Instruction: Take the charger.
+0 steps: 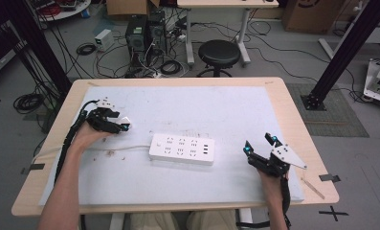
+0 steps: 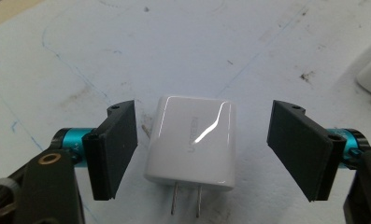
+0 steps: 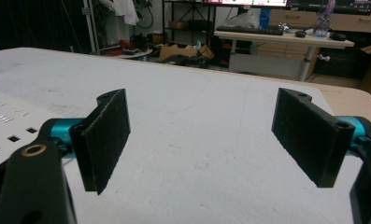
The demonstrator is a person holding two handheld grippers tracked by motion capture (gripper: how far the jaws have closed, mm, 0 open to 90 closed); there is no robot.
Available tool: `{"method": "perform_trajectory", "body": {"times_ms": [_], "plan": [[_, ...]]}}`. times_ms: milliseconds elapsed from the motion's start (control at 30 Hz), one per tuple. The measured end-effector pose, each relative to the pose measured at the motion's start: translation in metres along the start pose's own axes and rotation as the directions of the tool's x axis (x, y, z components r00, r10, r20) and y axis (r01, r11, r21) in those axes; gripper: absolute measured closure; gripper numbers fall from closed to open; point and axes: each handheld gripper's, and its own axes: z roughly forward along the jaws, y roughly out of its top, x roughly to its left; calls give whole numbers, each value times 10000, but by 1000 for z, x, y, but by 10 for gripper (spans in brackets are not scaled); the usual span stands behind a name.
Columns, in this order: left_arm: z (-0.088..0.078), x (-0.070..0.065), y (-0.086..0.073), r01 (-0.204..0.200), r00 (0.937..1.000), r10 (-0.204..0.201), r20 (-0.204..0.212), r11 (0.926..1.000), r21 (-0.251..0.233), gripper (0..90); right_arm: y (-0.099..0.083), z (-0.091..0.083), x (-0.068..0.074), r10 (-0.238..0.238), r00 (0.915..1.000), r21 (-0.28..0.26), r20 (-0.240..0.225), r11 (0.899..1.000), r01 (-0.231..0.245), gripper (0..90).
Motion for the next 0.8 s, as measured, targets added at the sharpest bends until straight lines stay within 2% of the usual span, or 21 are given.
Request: {"method": "perform_trajectory", "body": {"times_ms": [400, 800], "plan": [[6, 5, -5, 335, 9992, -341, 206, 9990, 304, 281, 0, 0, 0, 35, 10000, 10, -7, 10000, -35, 197], [12, 4, -7, 206, 9996, -215, 157, 9980, 600, 292, 0, 0, 0, 34, 10000, 39, -16, 10000, -34, 197]]}}
